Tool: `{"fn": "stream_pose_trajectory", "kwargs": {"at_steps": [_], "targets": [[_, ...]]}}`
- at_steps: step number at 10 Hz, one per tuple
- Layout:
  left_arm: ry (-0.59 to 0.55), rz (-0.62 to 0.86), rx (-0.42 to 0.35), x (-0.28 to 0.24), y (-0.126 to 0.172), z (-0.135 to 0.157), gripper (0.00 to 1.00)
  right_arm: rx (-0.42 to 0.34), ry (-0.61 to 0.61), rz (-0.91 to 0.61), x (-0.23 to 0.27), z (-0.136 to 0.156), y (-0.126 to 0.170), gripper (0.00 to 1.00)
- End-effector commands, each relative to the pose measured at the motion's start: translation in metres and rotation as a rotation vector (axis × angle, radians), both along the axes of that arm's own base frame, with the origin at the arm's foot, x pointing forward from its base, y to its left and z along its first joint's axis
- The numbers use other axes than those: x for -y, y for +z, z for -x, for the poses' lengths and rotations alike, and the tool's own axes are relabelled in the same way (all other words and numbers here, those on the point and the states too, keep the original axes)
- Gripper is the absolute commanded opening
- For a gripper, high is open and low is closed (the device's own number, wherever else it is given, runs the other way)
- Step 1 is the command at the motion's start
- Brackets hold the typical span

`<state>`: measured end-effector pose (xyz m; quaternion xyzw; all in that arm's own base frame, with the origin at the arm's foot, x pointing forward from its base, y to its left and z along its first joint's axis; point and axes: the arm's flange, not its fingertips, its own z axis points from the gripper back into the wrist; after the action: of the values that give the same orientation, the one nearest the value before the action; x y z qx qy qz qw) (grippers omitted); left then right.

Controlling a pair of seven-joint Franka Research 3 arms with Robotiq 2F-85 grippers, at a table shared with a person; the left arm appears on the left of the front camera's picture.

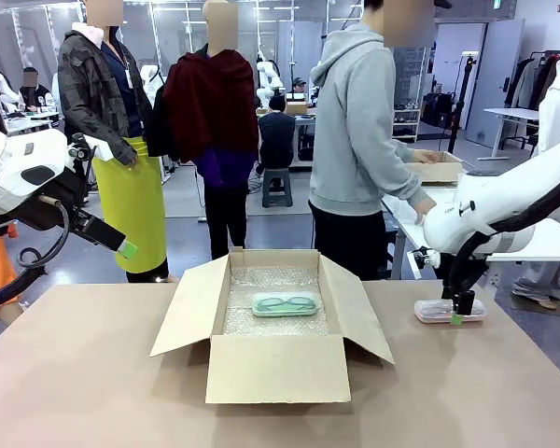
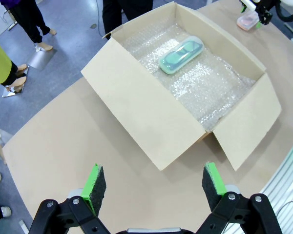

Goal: Pack the glasses set securely to prepare it for shipping.
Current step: Put the Glasses case from the right side of the table into the Package Box.

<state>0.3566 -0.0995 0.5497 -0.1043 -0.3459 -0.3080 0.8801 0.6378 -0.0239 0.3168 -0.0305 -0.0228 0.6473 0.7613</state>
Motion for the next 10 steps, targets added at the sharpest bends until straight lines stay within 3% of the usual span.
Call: {"fn": "stream_pose_trajectory", "kwargs": {"at_steps": [1,2,3,4,5,6,7,8,10], "targets": [[-0.003,-0.001,0.011,-0.002,0.000,0.000,1.00,-0.022,0.017,0.006,0.002,-0.008,0.002,0.96],[-0.003,-0.001,0.011,-0.002,0.000,0.000,1.00,-0.023,0.020,-0.002,0.003,-0.008,0.002,0.82],[-0.003,-0.001,0.011,-0.002,0.000,0.000,1.00,-0.020,0.024,0.001,0.003,-0.008,0.003,0.76],[-0.003,-0.001,0.011,-0.002,0.000,0.000,1.00,-0.021,0.022,0.001,0.003,-0.009,0.003,0.62],[-0.003,-0.001,0.011,-0.002,0.000,0.000,1.00,-0.022,0.019,0.003,0.004,-0.010,0.002,0.56],[-0.003,-0.001,0.011,-0.002,0.000,0.000,1.00,-0.024,0.017,0.004,0.003,-0.011,0.002,0.42],[-0.003,-0.001,0.011,-0.002,0.000,0.000,1.00,-0.029,0.011,0.002,0.003,-0.012,0.002,0.36],[-0.003,-0.001,0.011,-0.002,0.000,0.000,1.00,-0.042,-0.004,-0.014,0.003,-0.010,0.009,0.23],[-0.003,-0.001,0.011,-0.002,0.000,0.000,1.00,-0.022,-0.025,-0.073,0.003,0.000,0.057,0.23]]}}
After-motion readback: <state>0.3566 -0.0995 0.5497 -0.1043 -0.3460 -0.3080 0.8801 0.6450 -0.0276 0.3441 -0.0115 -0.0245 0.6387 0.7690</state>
